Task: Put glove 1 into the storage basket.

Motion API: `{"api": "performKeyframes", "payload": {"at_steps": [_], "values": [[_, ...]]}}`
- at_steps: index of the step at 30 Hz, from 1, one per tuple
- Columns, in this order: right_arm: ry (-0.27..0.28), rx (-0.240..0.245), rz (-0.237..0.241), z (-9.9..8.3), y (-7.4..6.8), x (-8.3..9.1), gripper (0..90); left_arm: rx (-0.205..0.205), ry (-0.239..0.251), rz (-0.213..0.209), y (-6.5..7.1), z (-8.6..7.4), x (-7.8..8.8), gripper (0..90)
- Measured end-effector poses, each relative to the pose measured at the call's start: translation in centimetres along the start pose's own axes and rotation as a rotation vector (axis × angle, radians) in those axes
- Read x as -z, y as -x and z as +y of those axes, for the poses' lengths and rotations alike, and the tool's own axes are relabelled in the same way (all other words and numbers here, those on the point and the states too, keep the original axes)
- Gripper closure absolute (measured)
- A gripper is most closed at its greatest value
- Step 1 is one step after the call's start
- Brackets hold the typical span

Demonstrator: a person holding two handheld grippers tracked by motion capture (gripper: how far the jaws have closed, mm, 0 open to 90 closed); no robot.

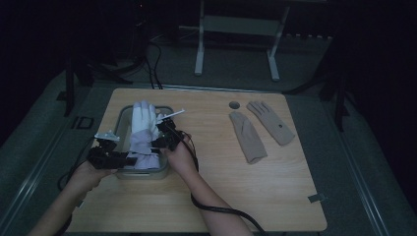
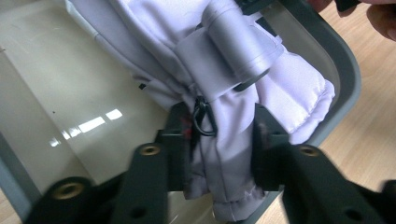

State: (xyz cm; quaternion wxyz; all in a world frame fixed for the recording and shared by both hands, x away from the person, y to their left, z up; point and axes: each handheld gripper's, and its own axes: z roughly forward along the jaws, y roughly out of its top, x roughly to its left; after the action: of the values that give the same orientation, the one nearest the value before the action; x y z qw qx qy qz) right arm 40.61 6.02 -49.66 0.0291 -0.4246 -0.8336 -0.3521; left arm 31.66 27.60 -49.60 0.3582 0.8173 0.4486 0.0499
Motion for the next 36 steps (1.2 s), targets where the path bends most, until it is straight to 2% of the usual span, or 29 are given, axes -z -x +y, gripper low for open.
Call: {"api": "performKeyframes", "payload": {"at_steps": [2,3,4,6,9,11,14,16,17,18,19,25,28,31,33,36], "values": [[-0.003,0.011,-0.025,0.0,0.1,0.0,80.9,-0.006,0.023,0.031,0.2,0.0,0.1,50.3],[-0.007,0.010,-0.025,0.0,0.2,-0.1,81.0,0.011,0.043,0.025,0.1,0.0,0.3,44.0],[-0.015,0.019,-0.037,0.0,0.2,-0.2,81.0,0.020,0.058,0.016,0.1,0.0,0.4,42.6],[-0.019,0.025,-0.048,-0.1,0.2,-0.4,81.0,0.011,0.075,0.045,0.3,0.1,0.4,39.2],[-0.033,0.032,-0.064,0.0,0.0,-0.5,80.8,-0.006,0.080,0.033,0.8,0.2,0.1,36.0],[-0.042,0.043,-0.076,0.1,-0.1,-0.7,80.7,-0.021,0.089,0.046,1.1,0.3,0.0,36.0],[-0.055,0.057,-0.089,0.2,-0.2,-0.9,78.2,-0.023,0.108,0.053,1.5,0.4,0.0,36.1],[-0.055,0.063,-0.077,0.3,-0.2,-1.0,72.2,-0.018,0.120,0.057,1.6,0.4,-0.1,36.2],[-0.055,0.063,-0.077,0.3,-0.2,-1.0,72.2,-0.018,0.120,0.057,1.6,0.4,-0.1,36.2],[-0.046,0.066,-0.068,0.4,-0.2,-0.8,68.9,-0.014,0.139,0.054,1.7,0.4,0.0,36.2],[-0.019,0.083,-0.068,0.5,-0.4,-0.2,55.6,-0.014,0.145,0.056,1.7,0.4,0.0,36.3],[0.055,0.146,-0.030,0.9,-0.2,2.1,40.7,-0.021,0.173,0.046,2.4,0.4,0.1,36.7],[0.058,0.160,-0.036,0.9,-0.1,3.3,29.8,-0.020,0.194,0.036,2.9,0.4,-0.1,36.7],[0.068,0.180,-0.020,0.7,0.4,4.5,25.0,-0.021,0.211,0.024,3.5,0.5,-0.2,36.8],[0.073,0.176,-0.009,0.5,0.8,5.3,22.3,-0.027,0.218,0.023,4.0,0.6,-0.4,36.8],[0.082,0.198,-0.027,0.1,1.4,6.3,18.8,-0.048,0.220,0.024,4.7,0.9,-0.6,36.8]]}}
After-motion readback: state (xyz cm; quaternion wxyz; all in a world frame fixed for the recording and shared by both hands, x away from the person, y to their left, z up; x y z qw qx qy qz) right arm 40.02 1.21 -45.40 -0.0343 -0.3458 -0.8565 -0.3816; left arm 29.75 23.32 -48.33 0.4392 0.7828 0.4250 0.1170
